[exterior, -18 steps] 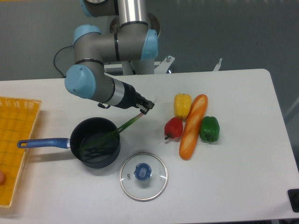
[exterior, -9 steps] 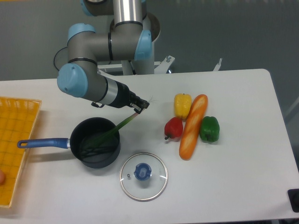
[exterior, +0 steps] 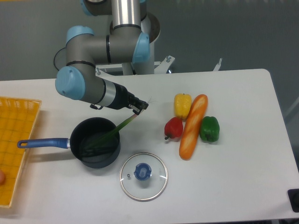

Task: Place the green onion in the pot
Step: 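Lower the gripper to push the green onion deeper into the saucepan, then open the gripper to release the green onion into the saucepan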

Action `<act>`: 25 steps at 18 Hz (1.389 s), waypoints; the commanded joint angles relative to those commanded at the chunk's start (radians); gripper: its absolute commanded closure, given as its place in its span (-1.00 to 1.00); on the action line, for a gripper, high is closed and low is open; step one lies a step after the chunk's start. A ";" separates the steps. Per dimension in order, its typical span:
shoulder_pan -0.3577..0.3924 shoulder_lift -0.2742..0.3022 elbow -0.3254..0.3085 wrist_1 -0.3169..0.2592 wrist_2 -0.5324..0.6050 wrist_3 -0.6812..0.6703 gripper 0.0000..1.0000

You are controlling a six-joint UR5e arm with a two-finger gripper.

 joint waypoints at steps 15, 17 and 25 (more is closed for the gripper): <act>0.000 -0.009 0.002 0.000 0.000 -0.002 0.04; 0.000 -0.008 0.002 0.002 0.000 0.000 0.00; 0.009 -0.015 0.032 0.012 -0.020 0.008 -0.95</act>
